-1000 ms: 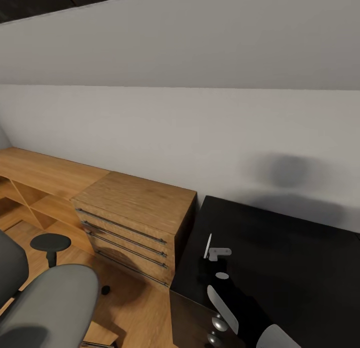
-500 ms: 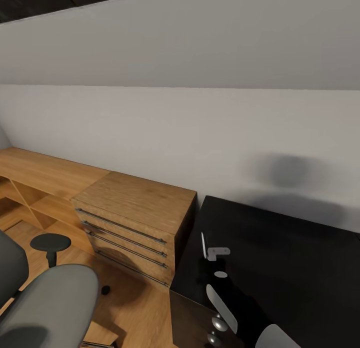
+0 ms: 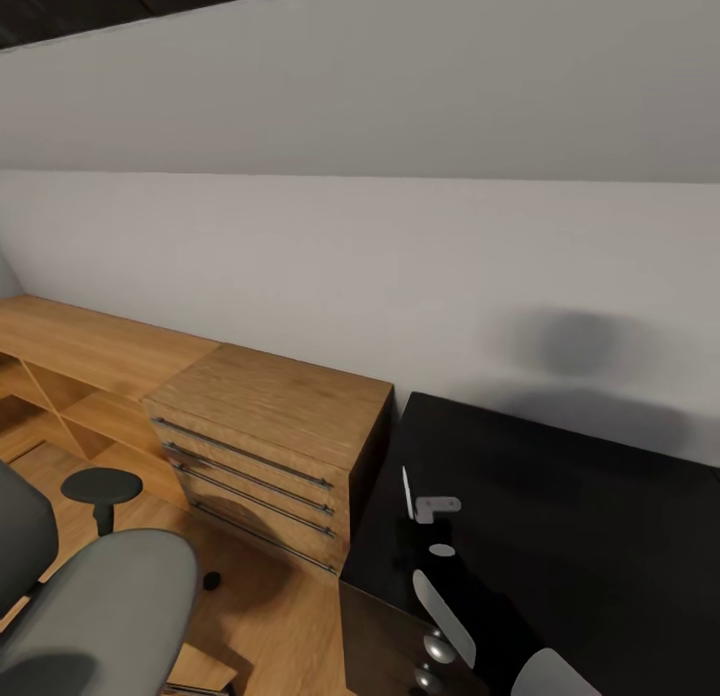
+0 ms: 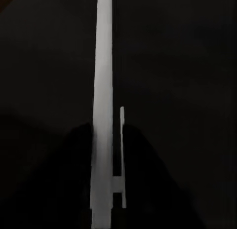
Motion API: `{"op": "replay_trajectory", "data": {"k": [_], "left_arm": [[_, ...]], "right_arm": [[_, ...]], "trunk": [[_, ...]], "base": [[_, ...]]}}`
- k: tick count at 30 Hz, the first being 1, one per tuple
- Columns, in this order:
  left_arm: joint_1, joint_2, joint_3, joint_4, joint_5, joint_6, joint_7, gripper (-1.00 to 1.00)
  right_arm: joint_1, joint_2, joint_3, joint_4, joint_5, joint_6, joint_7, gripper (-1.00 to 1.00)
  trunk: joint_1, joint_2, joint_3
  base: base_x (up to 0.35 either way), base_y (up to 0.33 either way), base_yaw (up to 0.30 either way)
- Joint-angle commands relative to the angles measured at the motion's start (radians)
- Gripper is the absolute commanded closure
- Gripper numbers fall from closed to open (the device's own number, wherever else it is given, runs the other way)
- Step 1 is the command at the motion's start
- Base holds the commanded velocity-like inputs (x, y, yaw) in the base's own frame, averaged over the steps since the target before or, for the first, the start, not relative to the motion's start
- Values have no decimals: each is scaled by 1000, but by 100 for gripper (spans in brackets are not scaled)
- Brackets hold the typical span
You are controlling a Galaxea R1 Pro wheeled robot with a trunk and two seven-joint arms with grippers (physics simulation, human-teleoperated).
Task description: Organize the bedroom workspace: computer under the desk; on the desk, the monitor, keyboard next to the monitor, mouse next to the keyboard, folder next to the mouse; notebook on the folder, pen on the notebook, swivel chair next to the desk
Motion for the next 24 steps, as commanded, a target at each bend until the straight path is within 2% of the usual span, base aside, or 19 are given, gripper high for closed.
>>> {"op": "replay_trajectory", "data": {"k": [1, 6, 7, 9, 16, 20, 23, 24], "left_arm": [[-1, 1, -4, -1, 9, -8, 2, -100], [-1, 1, -6, -1, 9, -8, 3, -100], [-1, 1, -6, -1, 9, -8, 3, -100], [-1, 1, -6, -1, 9, -8, 3, -100], [-1, 1, -7, -1, 9, -8, 2, -100], [-1, 1, -7, 0, 9, -8, 1, -100], [-1, 1, -8, 0, 10, -7, 0, -100], [-1, 1, -9, 0, 11, -7, 0, -100]], "right_arm": [[0, -1, 3, 12, -17, 9, -8, 100], [0, -6, -1, -24, -16, 9, -9, 100], [0, -8, -4, -68, -16, 11, -11, 100], [1, -10, -4, -91, -16, 20, -12, 100], [2, -18, -6, -133, -16, 35, -13, 100], [19, -46, -8, -213, -17, 37, -15, 100], [35, -62, -9, -266, -47, 40, -16, 100], [38, -70, -10, -284, -78, 46, -19, 100]], "trunk": [[-4, 7, 2], [-23, 42, 18], [-27, 49, 21], [-34, 63, 27], [-61, 112, 49], [-77, 140, 62], [-88, 161, 71], [-92, 168, 74]], "base": [[0, 0, 0], [0, 0, 0], [-57, 0, 0], [-125, 0, 0], [-290, 0, 0], [-333, 0, 0], [-336, 0, 0], [-336, 0, 0]]}}
